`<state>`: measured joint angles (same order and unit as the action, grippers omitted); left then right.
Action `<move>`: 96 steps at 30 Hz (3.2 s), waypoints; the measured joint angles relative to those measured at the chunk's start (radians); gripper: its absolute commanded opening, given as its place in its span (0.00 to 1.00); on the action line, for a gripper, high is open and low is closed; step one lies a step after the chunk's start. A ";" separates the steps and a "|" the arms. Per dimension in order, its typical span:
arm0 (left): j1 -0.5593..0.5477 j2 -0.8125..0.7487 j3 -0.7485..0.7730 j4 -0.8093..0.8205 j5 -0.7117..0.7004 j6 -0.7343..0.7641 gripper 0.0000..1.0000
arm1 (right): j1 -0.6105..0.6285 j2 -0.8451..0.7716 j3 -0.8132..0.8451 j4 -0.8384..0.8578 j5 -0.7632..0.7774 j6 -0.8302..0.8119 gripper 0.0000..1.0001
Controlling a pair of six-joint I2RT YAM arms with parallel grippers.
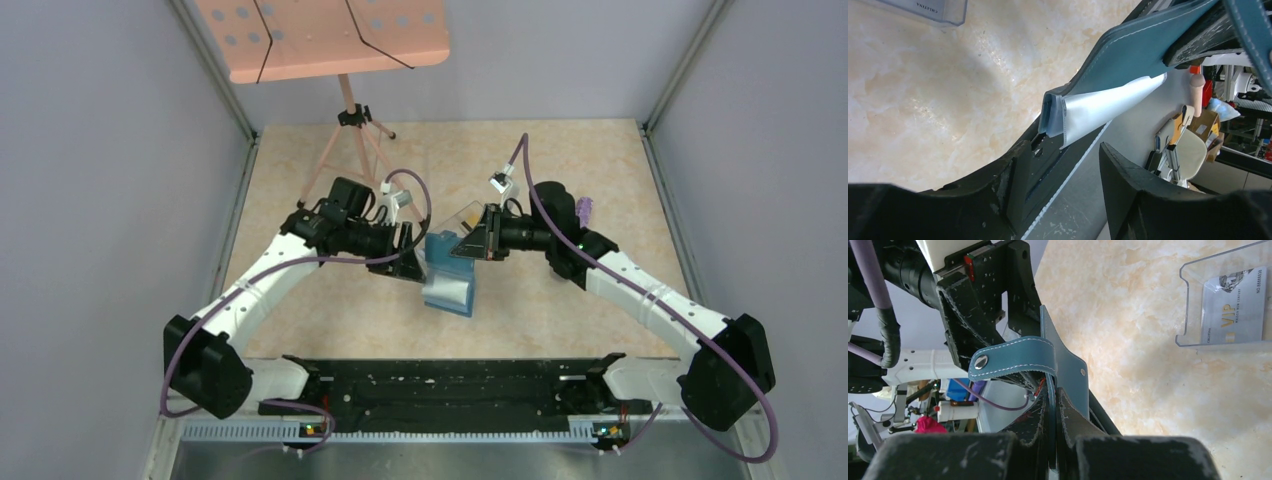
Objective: Put the credit cards into the card holder
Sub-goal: Turn over the card holder.
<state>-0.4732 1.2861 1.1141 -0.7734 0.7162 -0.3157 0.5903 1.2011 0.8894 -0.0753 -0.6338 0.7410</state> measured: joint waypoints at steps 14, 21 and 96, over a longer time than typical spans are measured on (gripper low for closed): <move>-0.053 0.015 -0.048 0.044 0.027 -0.019 0.46 | 0.000 0.005 0.000 -0.003 0.000 -0.005 0.00; -0.081 0.024 -0.064 0.065 0.029 -0.026 0.33 | 0.000 0.005 0.000 -0.005 0.001 -0.005 0.00; -0.005 -0.177 -0.257 0.630 0.229 -0.152 0.00 | -0.005 -0.018 -0.050 0.132 -0.137 0.113 0.70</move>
<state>-0.4786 1.1088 0.8566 -0.1436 0.9447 -0.4679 0.5850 1.1835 0.8391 0.0566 -0.7704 0.8539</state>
